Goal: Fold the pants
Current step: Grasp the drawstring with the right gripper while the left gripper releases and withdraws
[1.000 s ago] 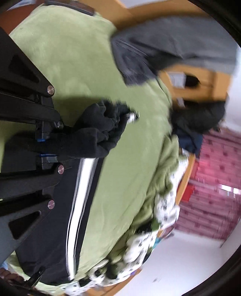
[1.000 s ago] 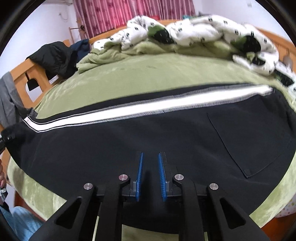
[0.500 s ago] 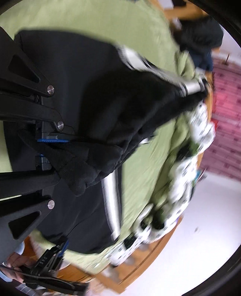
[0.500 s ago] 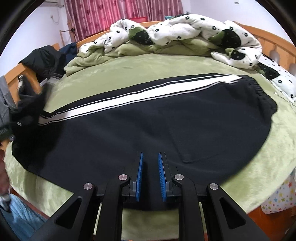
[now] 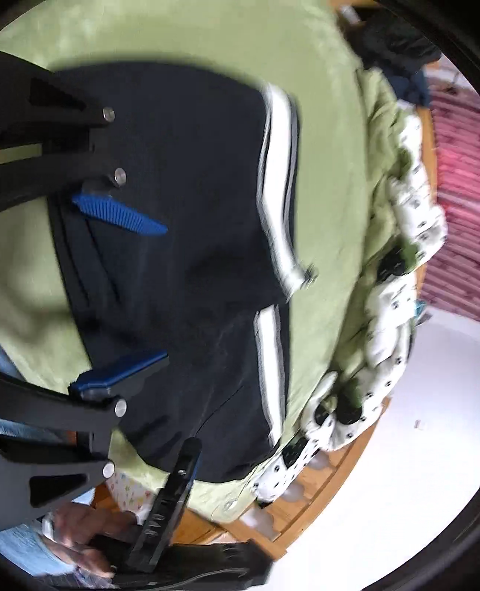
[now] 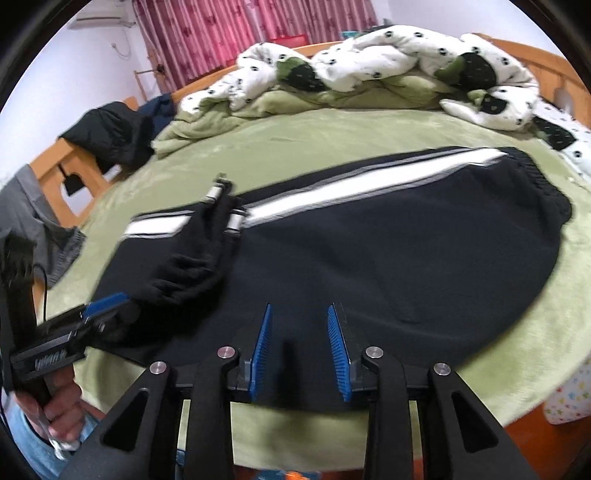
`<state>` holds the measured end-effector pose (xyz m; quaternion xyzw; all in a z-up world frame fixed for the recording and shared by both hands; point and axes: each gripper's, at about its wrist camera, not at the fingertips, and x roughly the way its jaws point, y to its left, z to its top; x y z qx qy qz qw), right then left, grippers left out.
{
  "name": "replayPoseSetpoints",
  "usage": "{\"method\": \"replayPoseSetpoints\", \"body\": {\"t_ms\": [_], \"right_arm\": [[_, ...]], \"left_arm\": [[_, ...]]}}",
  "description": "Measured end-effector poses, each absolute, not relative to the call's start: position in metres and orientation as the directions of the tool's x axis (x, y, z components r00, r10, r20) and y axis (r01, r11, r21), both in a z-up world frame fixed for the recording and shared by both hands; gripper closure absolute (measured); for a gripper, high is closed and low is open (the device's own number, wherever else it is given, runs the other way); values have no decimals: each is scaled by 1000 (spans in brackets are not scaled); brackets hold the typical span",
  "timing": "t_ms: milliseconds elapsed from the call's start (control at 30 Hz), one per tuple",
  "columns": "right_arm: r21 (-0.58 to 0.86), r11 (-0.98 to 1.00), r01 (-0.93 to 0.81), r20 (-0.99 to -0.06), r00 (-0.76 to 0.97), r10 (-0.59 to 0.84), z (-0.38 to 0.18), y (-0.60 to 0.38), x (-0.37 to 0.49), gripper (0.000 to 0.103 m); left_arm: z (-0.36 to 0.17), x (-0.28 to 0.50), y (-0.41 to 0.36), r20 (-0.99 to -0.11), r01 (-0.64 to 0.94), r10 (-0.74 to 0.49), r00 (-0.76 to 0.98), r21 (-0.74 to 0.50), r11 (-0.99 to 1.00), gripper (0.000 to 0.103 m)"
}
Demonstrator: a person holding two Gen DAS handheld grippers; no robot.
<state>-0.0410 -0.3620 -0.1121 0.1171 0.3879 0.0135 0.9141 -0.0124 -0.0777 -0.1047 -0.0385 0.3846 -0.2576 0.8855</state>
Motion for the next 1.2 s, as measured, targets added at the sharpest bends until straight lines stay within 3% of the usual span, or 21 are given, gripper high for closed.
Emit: {"method": "replayPoseSetpoints", "body": {"t_ms": [267,333,367,433,533,733,833,967,1100,1200], "right_arm": [[278,958,-70,-695,673,251,-116,-294,-4,72],[264,962,-69,-719,650,244,-124,-283,3,78],[238,969,-59,-726,652,218,-127,-278,3,91],[184,981,-60,-726,664,177,-128,-274,1,93],[279,958,-73,-690,678,252,-120,-289,-15,95],[228,972,-52,-772,599,213,-145,-288,-19,95],[257,965,-46,-766,599,232,-137,-291,-15,93],[284,959,-14,-743,628,230,-124,-297,-1,76],[258,966,-19,-757,618,214,-124,-294,16,76],[252,968,-23,-757,618,212,-128,-292,25,76]], "left_arm": [[-117,-11,9,-725,269,-335,602,-211,940,40],[-125,-12,22,-737,269,-348,579,-230,935,39],[-128,-14,25,-742,273,-355,569,-236,933,39],[-134,-20,29,-753,282,-344,561,-218,935,39],[-140,-25,31,-752,297,-342,563,-203,933,39],[-150,-12,29,-753,262,-336,566,-222,939,39],[-153,-10,24,-733,250,-324,598,-214,944,39],[-149,-18,33,-712,245,-323,623,-215,945,39],[-151,-34,65,-719,176,-256,646,-186,967,41],[-151,-35,77,-710,210,-296,639,-209,955,41]]}}
